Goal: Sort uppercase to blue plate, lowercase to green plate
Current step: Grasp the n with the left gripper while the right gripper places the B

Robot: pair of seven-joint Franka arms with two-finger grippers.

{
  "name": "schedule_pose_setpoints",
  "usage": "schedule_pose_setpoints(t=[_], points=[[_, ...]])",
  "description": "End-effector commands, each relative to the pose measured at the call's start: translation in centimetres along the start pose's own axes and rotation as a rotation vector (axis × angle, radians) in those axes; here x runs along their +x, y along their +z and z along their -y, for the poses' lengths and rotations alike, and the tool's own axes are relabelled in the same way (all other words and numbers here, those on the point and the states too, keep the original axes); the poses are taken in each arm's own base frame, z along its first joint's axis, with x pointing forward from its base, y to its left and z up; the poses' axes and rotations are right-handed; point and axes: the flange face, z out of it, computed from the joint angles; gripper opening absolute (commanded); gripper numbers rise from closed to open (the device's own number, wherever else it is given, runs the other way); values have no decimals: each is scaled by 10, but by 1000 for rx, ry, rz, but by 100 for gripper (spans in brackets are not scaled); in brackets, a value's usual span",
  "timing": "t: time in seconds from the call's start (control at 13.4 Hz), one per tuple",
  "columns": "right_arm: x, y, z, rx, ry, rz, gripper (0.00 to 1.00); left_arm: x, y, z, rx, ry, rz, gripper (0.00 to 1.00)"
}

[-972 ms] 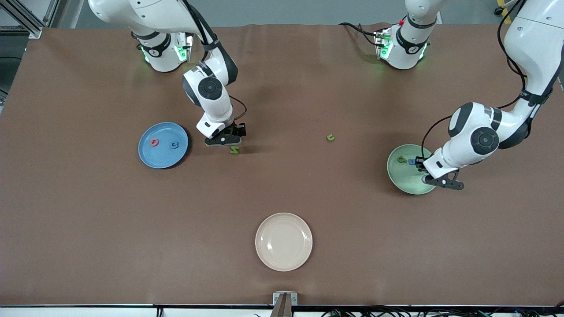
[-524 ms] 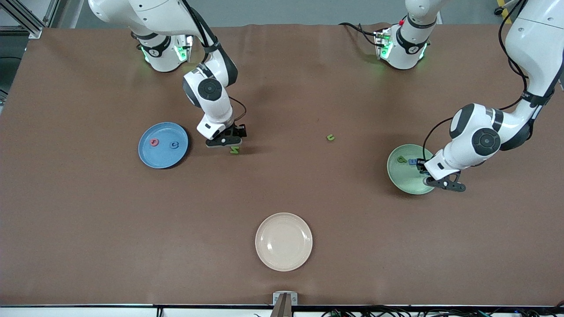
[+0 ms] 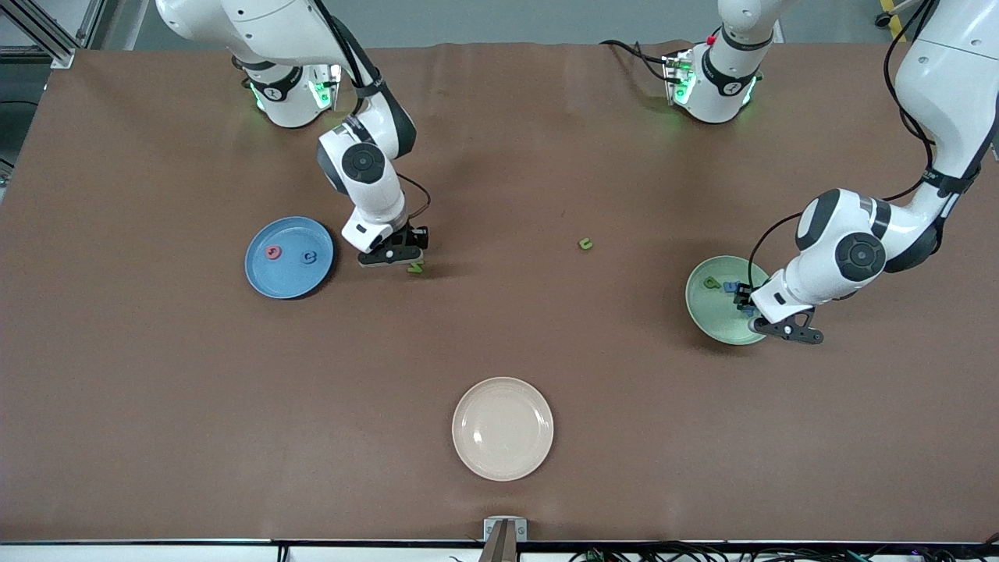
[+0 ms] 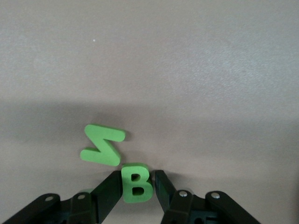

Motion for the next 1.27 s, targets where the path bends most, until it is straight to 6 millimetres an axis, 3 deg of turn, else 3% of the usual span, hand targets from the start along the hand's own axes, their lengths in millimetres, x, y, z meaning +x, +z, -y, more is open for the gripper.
schedule_pose_setpoints(t=[0.0, 0.07, 0.15, 0.3, 0.45, 0.67, 0.9, 1.2], points=[[2, 8, -15, -9, 4, 11, 23, 8, -14, -14, 21, -45, -21, 100], [4, 9, -20, -10, 15, 14, 8, 9, -22, -28, 24, -79, -28, 100], [7, 9, -25, -12, 25, 19, 0, 11, -34, -42, 40, -127, -37, 100], [11, 6, -40, -23, 35, 46, 0, 13, -46, -74, 36, -206, -36, 100], [16, -13, -59, -34, 48, 95, 0, 16, -61, -120, 13, -320, -52, 100], [22, -58, -87, -39, 38, 170, 0, 14, -66, -200, -2, -437, -62, 100], [28, -94, -126, -21, 16, 209, 0, 8, -63, -246, -22, -665, -48, 100], [33, -90, -197, -20, 33, 265, 3, -12, -46, -305, -24, -900, -12, 100]])
